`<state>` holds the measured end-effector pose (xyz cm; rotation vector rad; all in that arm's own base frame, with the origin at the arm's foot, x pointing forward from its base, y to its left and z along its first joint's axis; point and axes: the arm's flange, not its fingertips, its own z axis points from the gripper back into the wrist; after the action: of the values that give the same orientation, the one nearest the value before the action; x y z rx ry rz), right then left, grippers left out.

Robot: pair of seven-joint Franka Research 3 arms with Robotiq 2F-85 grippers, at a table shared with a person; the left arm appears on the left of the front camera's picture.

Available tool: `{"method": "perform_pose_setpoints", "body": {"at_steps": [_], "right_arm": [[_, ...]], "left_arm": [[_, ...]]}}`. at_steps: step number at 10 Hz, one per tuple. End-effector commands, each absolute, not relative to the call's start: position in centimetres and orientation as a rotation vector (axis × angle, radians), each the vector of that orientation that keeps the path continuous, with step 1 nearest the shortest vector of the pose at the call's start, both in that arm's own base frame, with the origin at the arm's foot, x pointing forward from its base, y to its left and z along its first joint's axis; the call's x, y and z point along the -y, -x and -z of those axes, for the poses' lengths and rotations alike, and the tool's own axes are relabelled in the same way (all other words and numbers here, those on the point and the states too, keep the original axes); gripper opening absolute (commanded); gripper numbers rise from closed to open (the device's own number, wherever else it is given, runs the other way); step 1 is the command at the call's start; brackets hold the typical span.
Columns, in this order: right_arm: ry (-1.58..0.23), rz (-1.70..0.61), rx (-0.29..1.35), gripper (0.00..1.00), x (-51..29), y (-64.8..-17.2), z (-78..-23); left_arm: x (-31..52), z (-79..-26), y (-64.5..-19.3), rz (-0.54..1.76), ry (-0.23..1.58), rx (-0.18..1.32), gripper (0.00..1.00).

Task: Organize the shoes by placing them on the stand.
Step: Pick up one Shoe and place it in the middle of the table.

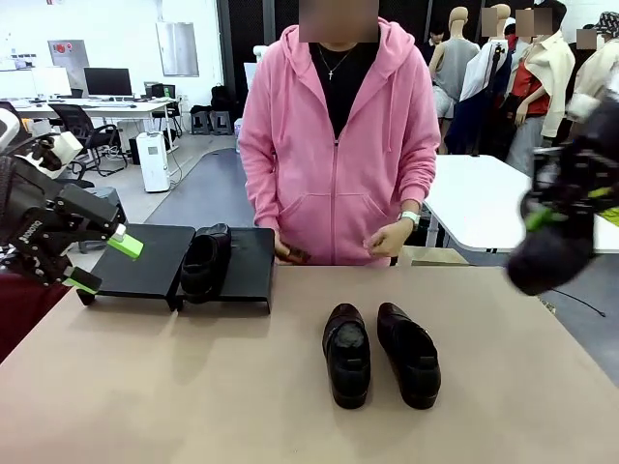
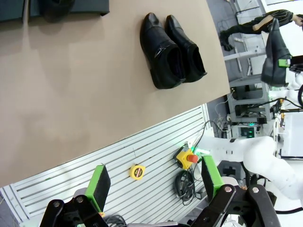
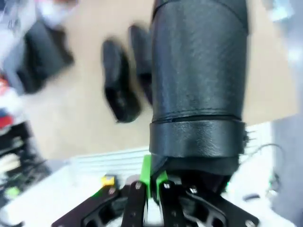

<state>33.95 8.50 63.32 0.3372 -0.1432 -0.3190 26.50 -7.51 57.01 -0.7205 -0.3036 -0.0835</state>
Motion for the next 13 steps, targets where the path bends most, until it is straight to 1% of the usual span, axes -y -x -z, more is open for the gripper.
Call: {"method": "perform_pose_setpoints", "body": {"at_steps": [1, 2, 3, 5, 6, 7, 8, 10, 11, 12, 13], "right_arm": [[-0.408, 0.235, 0.181, 0.00, -16.5, -35.6, -61.2], [-0.451, 0.177, 0.122, 0.00, -21.1, -35.6, -60.6], [-0.499, 0.187, 0.059, 0.00, -24.9, -35.5, -60.0], [-0.488, 0.076, -0.017, 0.00, -33.0, -35.4, -56.3], [-0.469, 0.014, -0.073, 0.00, -34.9, -35.3, -54.5], [-0.379, -0.066, -0.087, 0.00, -34.6, -35.6, -52.5], [-0.470, 0.044, -0.047, 0.00, -33.6, -33.9, -54.4], [-0.470, 0.044, -0.047, 0.00, -33.6, -33.9, -54.4], [-0.442, 0.010, -0.091, 0.00, -34.9, -34.6, -52.2], [-0.360, -0.011, -0.069, 0.00, -36.8, -35.6, -50.1], [-0.322, -0.092, -0.103, 0.00, -38.5, -37.3, -48.2]], "left_arm": [[7.2, -57.0, -26.6, 0.105, 0.727, 0.307, 1.00], [7.2, -57.0, -26.6, 0.105, 0.727, 0.307, 1.00], [7.2, -57.0, -26.6, 0.105, 0.727, 0.307, 1.00], [7.2, -57.0, -26.6, 0.105, 0.727, 0.307, 1.00], [7.2, -57.0, -26.6, 0.105, 0.727, 0.307, 1.00], [7.2, -57.0, -26.6, 0.105, 0.727, 0.307, 1.00], [7.2, -57.0, -26.6, 0.105, 0.727, 0.307, 1.00], [7.2, -57.0, -26.6, 0.105, 0.727, 0.307, 1.00], [7.2, -57.0, -26.6, 0.105, 0.727, 0.307, 1.00], [7.2, -57.0, -26.6, 0.105, 0.727, 0.307, 1.00], [7.2, -57.0, -26.6, 0.105, 0.727, 0.307, 1.00]]}}
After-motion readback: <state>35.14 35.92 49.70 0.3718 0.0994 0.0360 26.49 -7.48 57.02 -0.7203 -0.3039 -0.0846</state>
